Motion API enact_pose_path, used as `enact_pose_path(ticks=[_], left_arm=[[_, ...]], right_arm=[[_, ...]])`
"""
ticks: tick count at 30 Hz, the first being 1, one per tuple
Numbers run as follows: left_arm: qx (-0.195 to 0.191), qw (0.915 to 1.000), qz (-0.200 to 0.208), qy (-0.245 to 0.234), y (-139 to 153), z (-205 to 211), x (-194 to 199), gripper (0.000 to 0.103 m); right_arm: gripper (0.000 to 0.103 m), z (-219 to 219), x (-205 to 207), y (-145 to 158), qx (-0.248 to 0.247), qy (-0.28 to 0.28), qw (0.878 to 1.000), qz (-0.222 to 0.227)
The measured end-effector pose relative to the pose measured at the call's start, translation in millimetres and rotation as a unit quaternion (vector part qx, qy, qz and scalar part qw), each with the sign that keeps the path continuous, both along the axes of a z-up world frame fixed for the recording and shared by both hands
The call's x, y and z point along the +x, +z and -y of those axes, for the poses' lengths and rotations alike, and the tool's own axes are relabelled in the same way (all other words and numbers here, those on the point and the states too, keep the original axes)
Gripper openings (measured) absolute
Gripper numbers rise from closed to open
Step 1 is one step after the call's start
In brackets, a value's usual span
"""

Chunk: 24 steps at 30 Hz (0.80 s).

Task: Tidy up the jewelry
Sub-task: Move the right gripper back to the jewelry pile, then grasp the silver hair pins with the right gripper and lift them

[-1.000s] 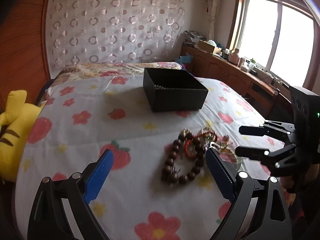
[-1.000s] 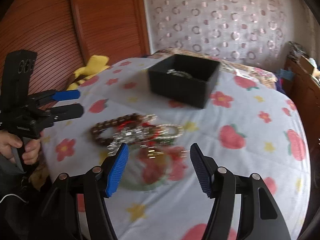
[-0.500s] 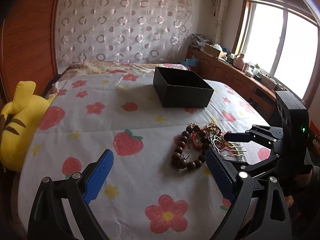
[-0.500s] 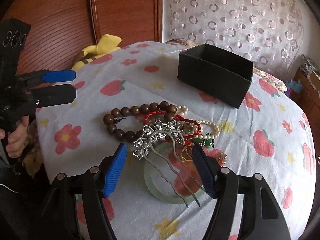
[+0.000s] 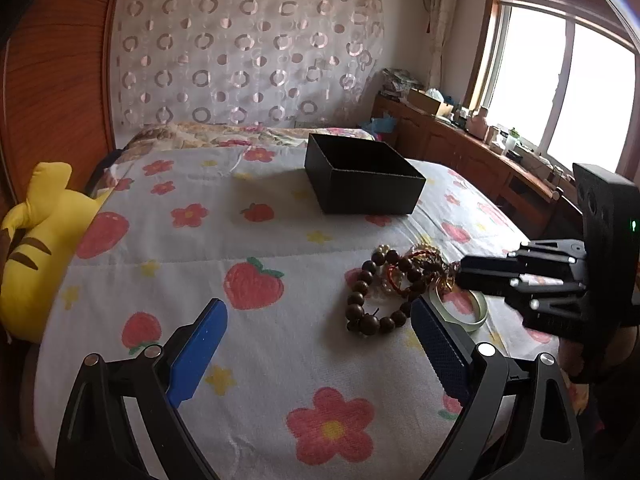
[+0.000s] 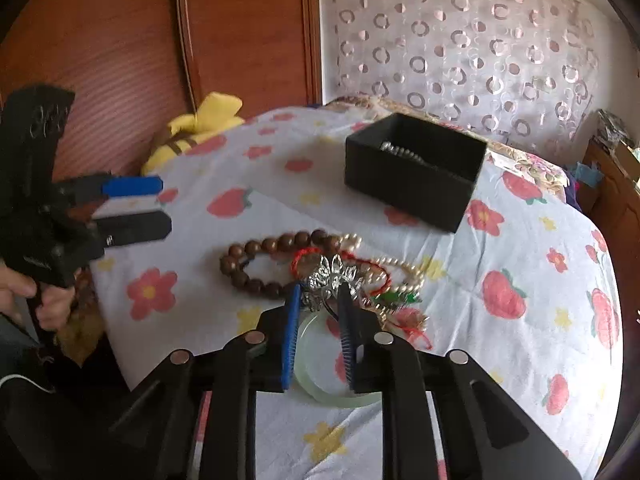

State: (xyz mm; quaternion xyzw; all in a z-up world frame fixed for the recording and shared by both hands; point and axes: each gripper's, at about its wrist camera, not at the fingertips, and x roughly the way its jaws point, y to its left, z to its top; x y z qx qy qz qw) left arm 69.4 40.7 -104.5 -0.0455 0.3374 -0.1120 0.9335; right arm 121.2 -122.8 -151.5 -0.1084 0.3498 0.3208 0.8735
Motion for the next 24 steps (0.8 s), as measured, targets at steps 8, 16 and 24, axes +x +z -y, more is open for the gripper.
enact_pose_path(ticks=[8, 16, 24], left_arm=[[0.0, 1.0, 0.0, -0.004, 1.8, 1.8, -1.2, 0.09], [-0.001, 1.0, -0.002, -0.003, 0.6, 2.8, -1.4, 0.09], [0.0, 1.0, -0.004, -0.009, -0.9, 4.5, 3.4, 0.09]], right_arm=[[0.015, 10.8, 23.4, 15.2, 0.015, -0.032, 0.999, 0.01], [0.018, 9.7, 42.8, 4.2, -0.006, -0.02, 0.999, -0.026], [0.009, 6.9, 32.2, 9.0, -0.004, 0.0, 1.0, -0.012]])
